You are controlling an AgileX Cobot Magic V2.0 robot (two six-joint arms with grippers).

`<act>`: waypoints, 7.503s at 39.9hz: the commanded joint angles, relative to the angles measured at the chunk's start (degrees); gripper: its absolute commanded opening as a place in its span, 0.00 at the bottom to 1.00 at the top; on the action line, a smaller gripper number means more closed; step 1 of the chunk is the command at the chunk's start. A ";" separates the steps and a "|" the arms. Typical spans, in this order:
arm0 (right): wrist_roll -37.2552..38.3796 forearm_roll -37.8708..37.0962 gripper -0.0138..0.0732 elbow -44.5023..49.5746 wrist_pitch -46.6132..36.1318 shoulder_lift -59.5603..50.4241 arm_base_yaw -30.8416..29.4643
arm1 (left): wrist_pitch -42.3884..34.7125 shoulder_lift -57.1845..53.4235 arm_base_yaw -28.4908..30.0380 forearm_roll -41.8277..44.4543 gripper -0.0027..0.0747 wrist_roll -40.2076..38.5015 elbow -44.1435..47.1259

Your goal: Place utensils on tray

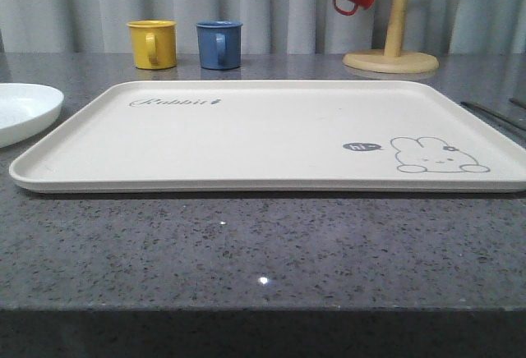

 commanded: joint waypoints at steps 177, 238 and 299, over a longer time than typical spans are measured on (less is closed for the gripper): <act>-0.39 0.23 0.91 -2.03 -3.94 1.08 -0.30 | 59.86 73.58 -32.61 2.39 0.01 5.20 -72.23; -0.39 0.23 0.91 -2.03 -3.94 1.08 -0.30 | 9.44 -17.14 -4.47 -2.93 0.01 3.54 5.82; -3.97 -4.04 0.50 -30.85 17.87 55.34 5.05 | 9.44 -17.14 -4.47 -2.93 0.01 3.54 5.96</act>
